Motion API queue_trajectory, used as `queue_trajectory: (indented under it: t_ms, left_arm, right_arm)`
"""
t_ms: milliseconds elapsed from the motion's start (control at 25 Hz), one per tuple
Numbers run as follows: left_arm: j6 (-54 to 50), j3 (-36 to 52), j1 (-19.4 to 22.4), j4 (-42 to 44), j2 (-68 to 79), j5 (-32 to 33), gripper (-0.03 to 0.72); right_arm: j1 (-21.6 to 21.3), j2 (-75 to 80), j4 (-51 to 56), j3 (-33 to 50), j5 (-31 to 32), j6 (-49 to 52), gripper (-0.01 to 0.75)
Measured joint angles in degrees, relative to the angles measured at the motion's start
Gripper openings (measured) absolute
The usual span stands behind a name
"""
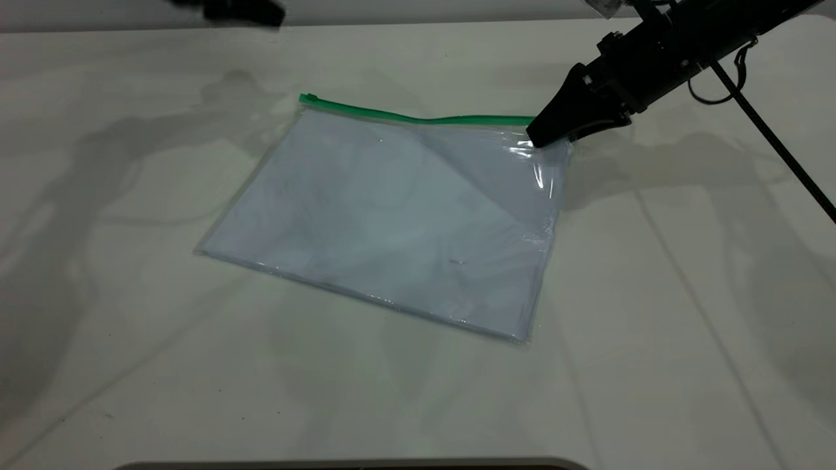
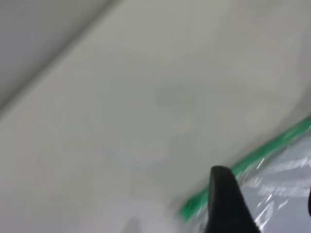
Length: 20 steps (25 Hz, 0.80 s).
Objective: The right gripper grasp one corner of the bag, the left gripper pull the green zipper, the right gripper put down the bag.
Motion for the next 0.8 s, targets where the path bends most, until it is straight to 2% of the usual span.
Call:
queue_trajectory:
  t_ms: [120, 200, 320, 440, 600, 800]
  left_arm:
    - [-0.8, 0.0, -0.1, -1.7, -3.8, 2.9, 0.486]
    - [-1.7, 0.0, -0.5, -2.0, -6.8, 4.0, 0.487]
    - [-3.4, 0.0, -1.2, -2.0, -11.2, 4.4, 0.487]
    - [-5.9, 0.0, -2.3, -0.5, -16.5, 4.4, 0.487]
    - [-13.8, 0.0, -4.0, 6.8, -25.0, 4.4, 0.487]
    - [-33.6, 0.0, -4.5, 22.0, -36.1, 8.1, 0.487]
  right_arm:
    - [0.0, -2.9, -7.1, 0.0, -6.9, 3.9, 0.59]
    - [-0.1, -5.5, -13.3, 0.0, -9.7, 8.0, 0.591]
    - [-0.2, -10.3, -22.8, 0.0, -9.9, 16.3, 0.558]
    - [-0.2, -16.6, -29.1, 0.1, -6.5, 25.7, 0.508]
    - [-0.2, -27.0, -33.6, 0.1, 1.1, 34.4, 0.472]
    - [-0.2, -40.7, -34.6, 0.1, 11.3, 42.1, 0.465]
